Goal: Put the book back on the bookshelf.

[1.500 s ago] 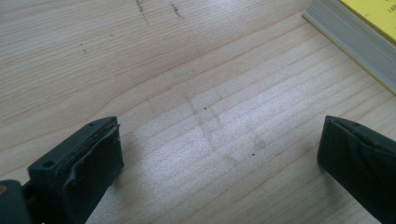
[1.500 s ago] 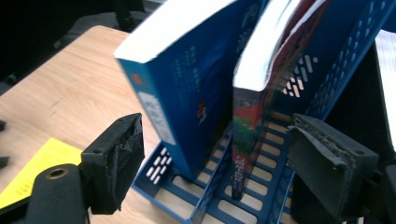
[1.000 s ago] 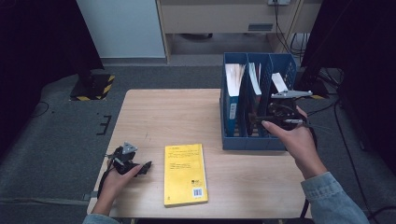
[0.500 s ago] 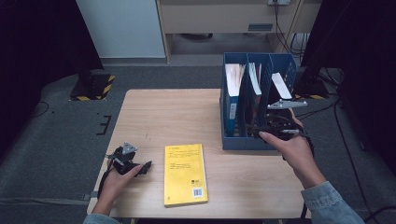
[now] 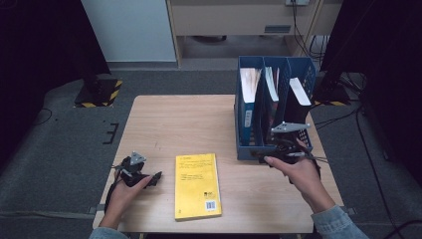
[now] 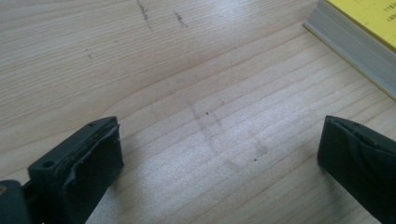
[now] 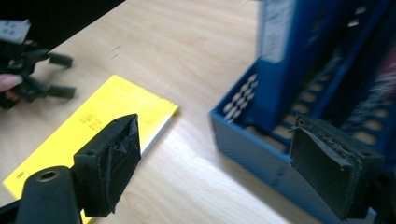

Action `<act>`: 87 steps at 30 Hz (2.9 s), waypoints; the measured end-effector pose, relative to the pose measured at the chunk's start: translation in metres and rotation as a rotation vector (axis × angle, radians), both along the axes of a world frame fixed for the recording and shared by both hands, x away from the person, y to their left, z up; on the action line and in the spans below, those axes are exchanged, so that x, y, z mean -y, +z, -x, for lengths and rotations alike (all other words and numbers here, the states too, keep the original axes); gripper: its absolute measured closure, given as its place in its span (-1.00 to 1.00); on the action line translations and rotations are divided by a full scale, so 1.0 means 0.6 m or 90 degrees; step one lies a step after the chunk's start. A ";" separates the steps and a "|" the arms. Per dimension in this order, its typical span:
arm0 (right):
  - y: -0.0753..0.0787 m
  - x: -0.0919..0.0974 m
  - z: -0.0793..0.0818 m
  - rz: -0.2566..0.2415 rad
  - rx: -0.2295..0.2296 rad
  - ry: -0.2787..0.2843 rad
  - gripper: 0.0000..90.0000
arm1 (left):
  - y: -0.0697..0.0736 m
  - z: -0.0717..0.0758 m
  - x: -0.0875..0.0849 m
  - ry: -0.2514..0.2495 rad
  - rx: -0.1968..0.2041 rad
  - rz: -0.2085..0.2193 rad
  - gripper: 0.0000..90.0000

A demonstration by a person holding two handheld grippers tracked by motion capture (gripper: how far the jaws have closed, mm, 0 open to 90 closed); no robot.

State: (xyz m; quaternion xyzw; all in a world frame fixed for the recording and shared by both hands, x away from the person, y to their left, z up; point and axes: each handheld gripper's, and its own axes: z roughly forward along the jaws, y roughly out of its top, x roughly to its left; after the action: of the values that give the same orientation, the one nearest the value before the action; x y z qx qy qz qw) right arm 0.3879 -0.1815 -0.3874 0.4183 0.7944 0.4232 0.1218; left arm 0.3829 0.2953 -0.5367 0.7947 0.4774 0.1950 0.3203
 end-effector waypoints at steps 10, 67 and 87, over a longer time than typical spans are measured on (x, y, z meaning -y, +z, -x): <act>-0.066 -0.049 -0.001 -0.010 -0.041 0.039 -0.63 | 0.000 0.000 0.000 0.001 0.000 0.000 -1.00; -0.229 -0.192 0.069 0.053 -0.098 0.131 -0.70 | 0.056 0.035 0.017 -0.075 0.002 0.079 -0.87; -0.219 -0.198 0.088 0.059 -0.097 0.179 -0.27 | 0.035 0.060 0.127 -0.151 -0.079 0.085 -0.34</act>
State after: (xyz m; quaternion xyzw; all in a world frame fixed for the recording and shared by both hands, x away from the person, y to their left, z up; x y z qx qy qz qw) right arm 0.3352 -0.0629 -0.5186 0.3282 0.8707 0.3657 0.0199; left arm 0.3468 0.2191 -0.5155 0.8328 0.4111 0.0738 0.3634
